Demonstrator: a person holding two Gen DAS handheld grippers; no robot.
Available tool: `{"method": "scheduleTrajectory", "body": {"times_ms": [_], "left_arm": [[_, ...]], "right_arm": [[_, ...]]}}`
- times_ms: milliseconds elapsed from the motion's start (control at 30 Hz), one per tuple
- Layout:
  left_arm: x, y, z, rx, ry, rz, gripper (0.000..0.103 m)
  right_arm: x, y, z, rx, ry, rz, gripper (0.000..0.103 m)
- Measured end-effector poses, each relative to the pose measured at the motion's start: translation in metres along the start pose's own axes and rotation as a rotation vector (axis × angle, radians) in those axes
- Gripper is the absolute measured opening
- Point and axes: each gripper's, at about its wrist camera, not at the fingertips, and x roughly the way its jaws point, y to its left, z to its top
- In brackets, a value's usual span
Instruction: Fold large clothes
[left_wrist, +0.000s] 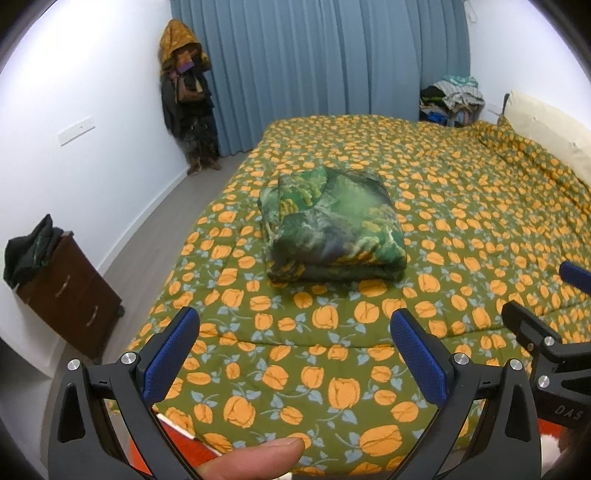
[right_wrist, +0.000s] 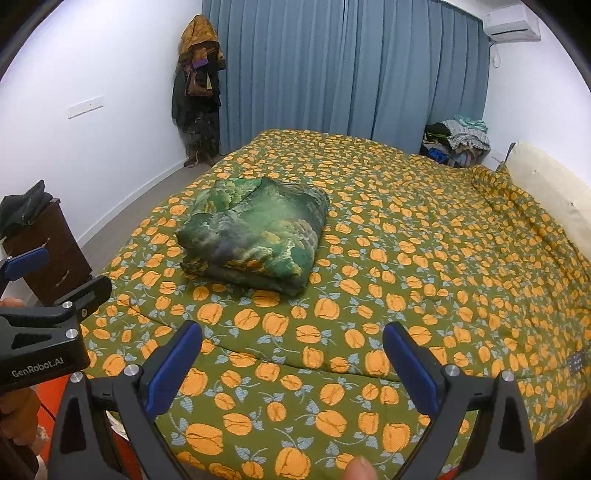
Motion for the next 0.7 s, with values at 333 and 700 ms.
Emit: {"method": "scheduleTrajectory", "body": {"times_ms": [333,700], "left_arm": [[-0.0002,-0.0026,-0.0004,0.000,0.005,-0.003,0.103],[-0.0011,-0.0034,-0.0021,-0.009,0.016,-0.012,0.103]], "right_arm": [[-0.0002,-0.0012,-0.0007,-0.002,0.005,-0.004,0.100],[-0.0004,0.0014,-0.0031,-0.004,0.006,-0.002,0.100]]}}
